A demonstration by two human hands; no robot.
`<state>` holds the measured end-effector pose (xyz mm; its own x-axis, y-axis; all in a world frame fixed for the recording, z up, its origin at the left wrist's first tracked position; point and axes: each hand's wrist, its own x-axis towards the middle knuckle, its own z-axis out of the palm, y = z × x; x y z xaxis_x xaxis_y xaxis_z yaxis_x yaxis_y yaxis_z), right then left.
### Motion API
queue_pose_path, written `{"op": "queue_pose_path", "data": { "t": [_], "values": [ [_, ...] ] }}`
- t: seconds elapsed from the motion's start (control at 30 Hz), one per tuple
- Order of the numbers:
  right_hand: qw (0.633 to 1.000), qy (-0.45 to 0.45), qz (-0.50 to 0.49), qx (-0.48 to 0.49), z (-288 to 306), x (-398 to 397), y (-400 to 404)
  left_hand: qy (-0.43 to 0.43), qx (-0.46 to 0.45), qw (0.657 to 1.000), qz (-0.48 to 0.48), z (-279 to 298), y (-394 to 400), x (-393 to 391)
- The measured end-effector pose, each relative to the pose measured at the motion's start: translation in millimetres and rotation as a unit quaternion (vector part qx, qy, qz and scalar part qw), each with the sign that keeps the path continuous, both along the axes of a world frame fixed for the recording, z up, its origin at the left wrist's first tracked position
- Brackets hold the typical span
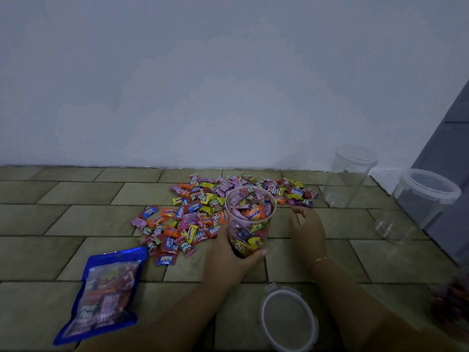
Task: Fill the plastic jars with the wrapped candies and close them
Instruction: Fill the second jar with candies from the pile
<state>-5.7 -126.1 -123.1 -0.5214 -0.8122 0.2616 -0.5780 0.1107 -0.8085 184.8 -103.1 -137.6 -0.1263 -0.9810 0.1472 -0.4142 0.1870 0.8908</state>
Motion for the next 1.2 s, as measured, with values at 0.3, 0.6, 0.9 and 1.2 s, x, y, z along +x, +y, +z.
{"op": "queue_pose_path", "data": {
  "t": [0.3, 0.6, 0.9, 1.2],
  "values": [
    [0.945, 0.264, 0.069, 0.182, -8.2, -34.1, -42.6, 0.004, 0.016, 1.0, 0.0, 1.2, -2.3, 0.6],
    [0.898, 0.289, 0.091, 0.32, -10.0, -57.3, -78.2, -0.008, 0.011, 1.0, 0.0, -0.3, -4.8, 0.3],
    [0.967, 0.236, 0.041, 0.083, -28.6, -32.9, -59.8, -0.005, 0.014, 1.0, -0.003, -0.5, -4.9, -2.1],
    [0.989, 0.131, 0.029, 0.066, -20.8, -26.3, -29.7, 0.007, 0.016, 1.0, 0.008, -1.2, -2.9, -2.5]
  ]
}}
